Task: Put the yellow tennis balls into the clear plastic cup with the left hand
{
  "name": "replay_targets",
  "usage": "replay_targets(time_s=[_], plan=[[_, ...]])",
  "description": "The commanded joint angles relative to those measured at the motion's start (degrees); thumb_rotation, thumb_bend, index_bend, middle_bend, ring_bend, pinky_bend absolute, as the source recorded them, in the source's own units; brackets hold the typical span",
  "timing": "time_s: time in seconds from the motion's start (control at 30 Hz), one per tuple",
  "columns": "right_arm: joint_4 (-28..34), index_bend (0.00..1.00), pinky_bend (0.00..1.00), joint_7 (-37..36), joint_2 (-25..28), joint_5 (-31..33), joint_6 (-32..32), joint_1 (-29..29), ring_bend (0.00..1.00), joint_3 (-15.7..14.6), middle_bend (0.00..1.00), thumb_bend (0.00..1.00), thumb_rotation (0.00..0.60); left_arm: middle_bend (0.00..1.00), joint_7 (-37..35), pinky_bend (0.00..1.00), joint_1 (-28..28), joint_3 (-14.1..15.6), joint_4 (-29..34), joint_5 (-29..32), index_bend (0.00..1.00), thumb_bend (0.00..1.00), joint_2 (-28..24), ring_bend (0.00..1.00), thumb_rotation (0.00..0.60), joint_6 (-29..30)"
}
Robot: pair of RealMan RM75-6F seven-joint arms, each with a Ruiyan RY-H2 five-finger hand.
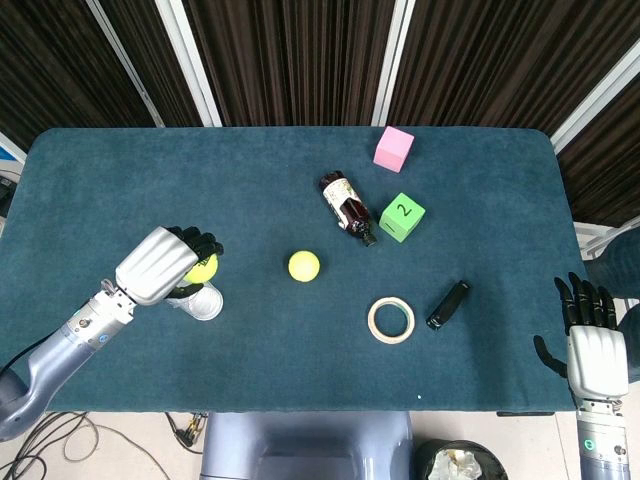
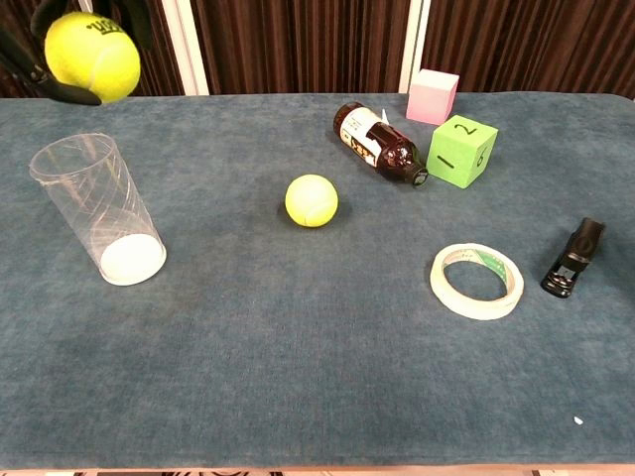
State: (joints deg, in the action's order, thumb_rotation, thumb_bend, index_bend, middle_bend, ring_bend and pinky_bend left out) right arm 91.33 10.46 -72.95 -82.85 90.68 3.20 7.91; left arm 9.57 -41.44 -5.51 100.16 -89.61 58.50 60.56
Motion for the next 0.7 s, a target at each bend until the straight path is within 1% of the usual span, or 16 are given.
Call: replay_targets(time_s=[0.03, 0.3, 0.5, 0.6, 0.7], plan=[[-0.02, 0.08, 0.0, -0.03, -0.04, 0.05, -0.07, 0.01, 0.0, -0.01, 0.0, 0.35, 0.6, 0.45, -0.58, 0.61, 0.46, 0.64, -1.19, -0.43, 0.37, 0.21, 0.1, 0.43, 0.6, -0.14], [0.14, 0.08, 0.0, 0.01, -0.1, 0.08, 0.44, -0.17, 0.0, 0.18, 0.0, 0.35, 0.6, 0.45, -4.0, 0.61, 1.69, 1.83, -4.75, -1.81, 0.37, 0.22, 1.41, 0.43, 0.6, 0.89], [0.28, 0.08, 0.0, 0.27, -0.05, 0.35, 0.46, -0.23, 0.0, 0.3, 0.0, 0.35, 0.6, 0.44, -5.87, 0.61, 2.35, 3.75, -7.12, -3.87, 0.37, 0.21, 1.76, 0.42, 0.6, 0.56], [0.34, 0.08, 0.0, 0.51, -0.12, 0.31, 0.51, -0.23, 0.0, 0.3, 0.0, 0.35, 0.6, 0.43, -6.48, 0.6, 2.55, 3.99, -7.82, -4.24, 0.36, 0.19, 2.0, 0.41, 0.6, 0.75], [0.22, 0.08, 0.0, 0.66, -0.21, 0.34, 0.46, -0.21, 0.0, 0.29, 0.0, 0.35, 0.6, 0.41, -7.27, 0.59, 2.5, 4.0, -7.91, -4.56, 0.35, 0.14, 1.9, 0.39, 0.6, 0.82]])
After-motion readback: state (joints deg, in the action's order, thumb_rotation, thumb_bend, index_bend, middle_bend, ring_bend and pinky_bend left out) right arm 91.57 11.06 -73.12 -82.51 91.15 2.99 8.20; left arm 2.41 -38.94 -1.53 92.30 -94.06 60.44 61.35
